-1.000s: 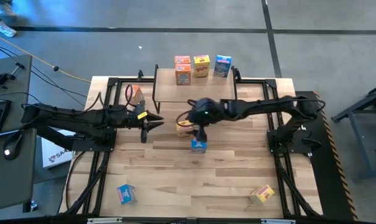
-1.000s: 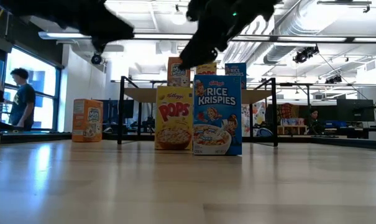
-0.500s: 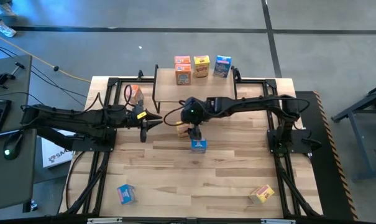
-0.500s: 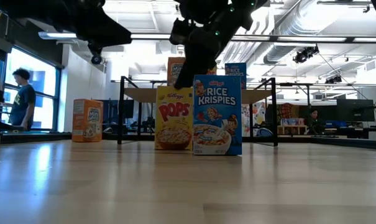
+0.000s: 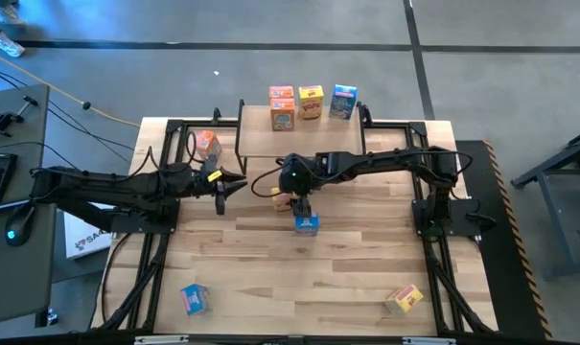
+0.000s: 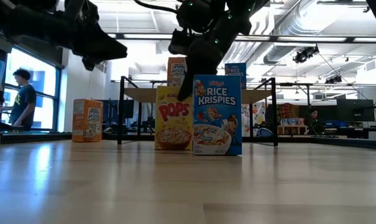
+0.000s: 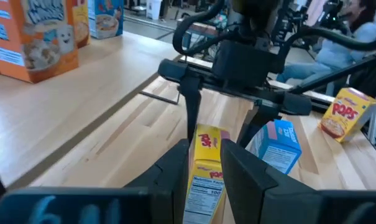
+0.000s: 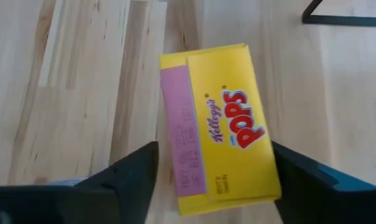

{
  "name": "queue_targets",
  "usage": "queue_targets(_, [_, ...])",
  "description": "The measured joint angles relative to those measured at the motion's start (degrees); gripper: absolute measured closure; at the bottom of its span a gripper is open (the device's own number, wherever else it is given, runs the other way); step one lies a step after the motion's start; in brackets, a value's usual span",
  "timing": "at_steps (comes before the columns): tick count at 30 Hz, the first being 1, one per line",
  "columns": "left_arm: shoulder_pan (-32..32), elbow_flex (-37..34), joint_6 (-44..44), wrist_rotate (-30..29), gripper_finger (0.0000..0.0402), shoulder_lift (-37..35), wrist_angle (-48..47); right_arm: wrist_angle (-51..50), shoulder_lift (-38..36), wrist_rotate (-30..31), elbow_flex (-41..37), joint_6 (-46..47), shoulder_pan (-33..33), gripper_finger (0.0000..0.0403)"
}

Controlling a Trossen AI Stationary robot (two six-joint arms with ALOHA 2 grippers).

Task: Stack cereal on shelf
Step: Put the left yellow cereal box on the shelf aligned with the other yellow cereal box

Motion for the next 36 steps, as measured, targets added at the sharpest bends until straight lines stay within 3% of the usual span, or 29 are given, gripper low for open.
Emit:
queue_targets(6, [0.50, -0.01, 0.93, 0.01, 0.0319, -1.51, -0.36, 0.47, 0.00, 0.00, 0.00, 0.04, -0.04, 0.0222])
queue_targets(10, [0.50, -0.01, 1.11, 0.01, 0.0319, -1.78, -0.39, 0.47, 0.00, 0.00, 0.01, -0.29, -0.04, 0.0253])
queue_targets(17, [0.50, -0.01, 1.58, 0.01, 0.0319, -1.78, -0.49, -2.96, -2.01, -0.61, 3.50, -2.10, -0.04, 0.0246])
queue_targets(26, [0.50, -0.03, 1.99, 0.01, 0.0319, -1.78, -0.46, -23.97, -7.68, 2.27, 20.38, -9.57, -1.89, 0.0244])
queue_targets(30, [0.84, -0.03, 2.17, 0.01, 0.0319, -1.78, -0.30, -32.21, -7.35, 5.75, 28.98, -15.74, -7.12, 0.0243])
queue_targets(36, [1.18, -0.03, 2.13, 0.01, 0.0319, -1.78, -0.39, -33.46, -7.08, 3.04, 30.32, -24.80, -19.08, 0.0243])
